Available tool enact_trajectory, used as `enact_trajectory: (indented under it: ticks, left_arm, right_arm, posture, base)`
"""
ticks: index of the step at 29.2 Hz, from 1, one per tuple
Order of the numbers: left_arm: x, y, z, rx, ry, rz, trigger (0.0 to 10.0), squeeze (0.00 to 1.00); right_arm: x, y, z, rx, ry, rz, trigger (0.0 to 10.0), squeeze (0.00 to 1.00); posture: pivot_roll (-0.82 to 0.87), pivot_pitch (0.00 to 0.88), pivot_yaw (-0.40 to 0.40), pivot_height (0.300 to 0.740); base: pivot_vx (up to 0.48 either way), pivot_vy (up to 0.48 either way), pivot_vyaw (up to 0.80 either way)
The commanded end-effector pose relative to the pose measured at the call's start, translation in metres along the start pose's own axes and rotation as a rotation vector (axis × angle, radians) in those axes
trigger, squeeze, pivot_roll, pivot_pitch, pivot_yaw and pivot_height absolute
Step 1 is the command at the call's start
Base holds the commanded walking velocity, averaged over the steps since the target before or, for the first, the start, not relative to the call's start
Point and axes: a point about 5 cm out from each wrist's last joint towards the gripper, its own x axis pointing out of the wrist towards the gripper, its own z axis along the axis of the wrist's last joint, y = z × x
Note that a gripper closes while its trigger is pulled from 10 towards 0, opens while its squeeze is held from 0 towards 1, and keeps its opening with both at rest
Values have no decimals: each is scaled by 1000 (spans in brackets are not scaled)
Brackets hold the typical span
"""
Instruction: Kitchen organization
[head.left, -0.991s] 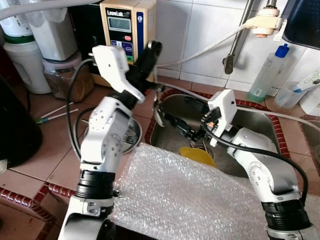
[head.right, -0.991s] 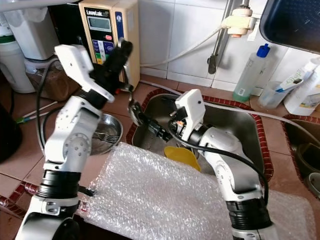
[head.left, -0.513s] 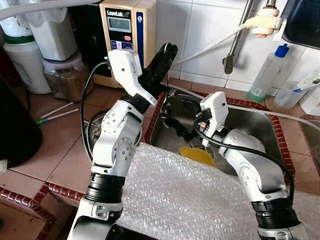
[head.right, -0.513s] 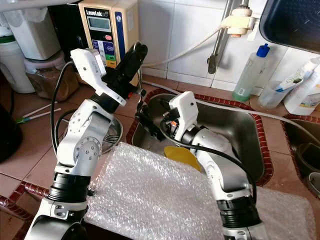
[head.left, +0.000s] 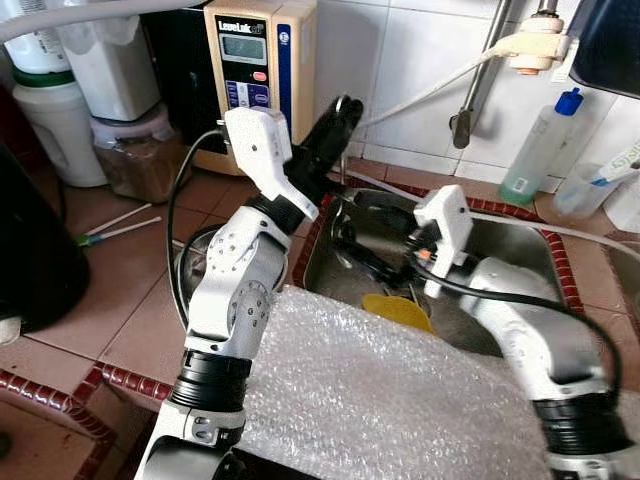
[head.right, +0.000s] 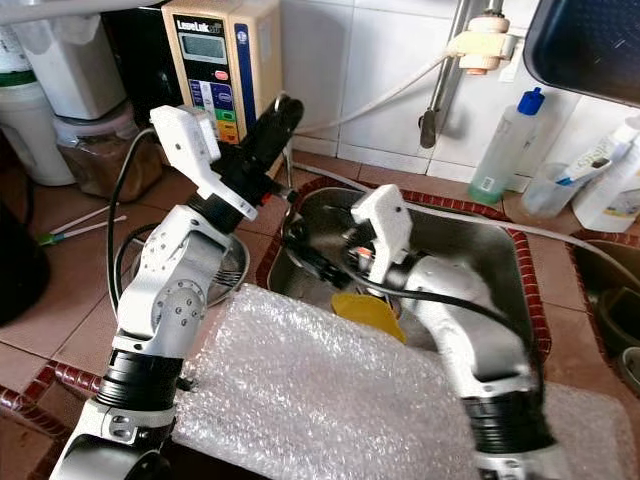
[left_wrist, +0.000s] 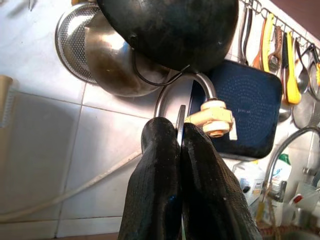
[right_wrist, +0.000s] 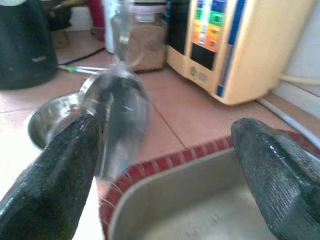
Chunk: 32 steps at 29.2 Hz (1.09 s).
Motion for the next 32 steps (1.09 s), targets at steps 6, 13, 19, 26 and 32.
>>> enact_trajectory:
  ticks: [6, 13, 19, 26, 32]
  left_arm:
    - [-6, -3, -9, 37, 41, -54, 0, 0]
    - [-2, -10, -16, 20, 48, -84, 0, 0]
    - [2, -12, -17, -3, 29, -73, 0, 0]
    - [3, -14, -19, -13, 28, -74, 0, 0]
    - [5, -22, -21, -43, 9, -70, 0, 0]
  right_arm:
    - [-5, -17, 15, -21, -2, 41, 10000, 0]
    - [5, -17, 19, -18, 13, 120, 10000, 0]
    - [14, -12, 13, 20, -2, 145, 10000, 0]
    - [17, -3, 12, 86, -23, 196, 10000, 0]
    - [26, -5, 9, 101, -55, 147, 4196, 0]
  posture:
    - [57, 0, 17, 740]
    - [60, 0, 6, 740]
    - [58, 0, 11, 740]
    - [50, 0, 10, 740]
    - [50, 0, 2, 740]
  base:
    - [0, 0, 0]
    - [0, 0, 0]
    - [0, 0, 0]
    - [0, 0, 0]
    - [0, 0, 0]
